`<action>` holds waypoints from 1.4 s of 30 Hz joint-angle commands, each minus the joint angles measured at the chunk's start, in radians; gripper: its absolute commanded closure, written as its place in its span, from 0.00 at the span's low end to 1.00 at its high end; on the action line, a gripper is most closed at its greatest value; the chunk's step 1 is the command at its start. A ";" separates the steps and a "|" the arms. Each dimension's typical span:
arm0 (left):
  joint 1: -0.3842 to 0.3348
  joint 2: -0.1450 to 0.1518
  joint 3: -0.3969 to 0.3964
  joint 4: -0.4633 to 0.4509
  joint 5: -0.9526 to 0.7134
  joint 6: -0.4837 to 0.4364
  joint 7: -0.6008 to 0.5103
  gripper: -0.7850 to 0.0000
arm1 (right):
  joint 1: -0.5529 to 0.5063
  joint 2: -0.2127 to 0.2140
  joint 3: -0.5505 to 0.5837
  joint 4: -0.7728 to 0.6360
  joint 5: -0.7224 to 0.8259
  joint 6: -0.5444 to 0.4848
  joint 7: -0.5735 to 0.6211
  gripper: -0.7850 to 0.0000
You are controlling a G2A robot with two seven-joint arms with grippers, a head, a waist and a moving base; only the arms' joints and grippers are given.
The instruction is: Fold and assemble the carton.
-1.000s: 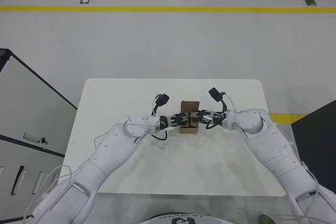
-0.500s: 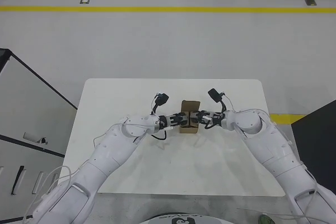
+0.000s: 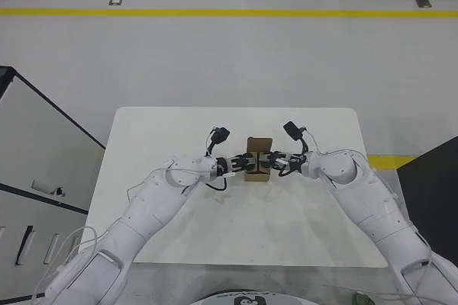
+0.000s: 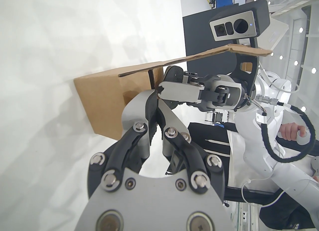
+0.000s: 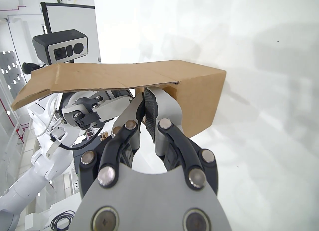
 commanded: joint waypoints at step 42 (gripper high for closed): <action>0.161 0.062 -0.159 -0.253 0.028 -0.054 -0.100 0.00 | -0.178 0.064 0.289 -0.221 0.137 -0.064 0.109 0.00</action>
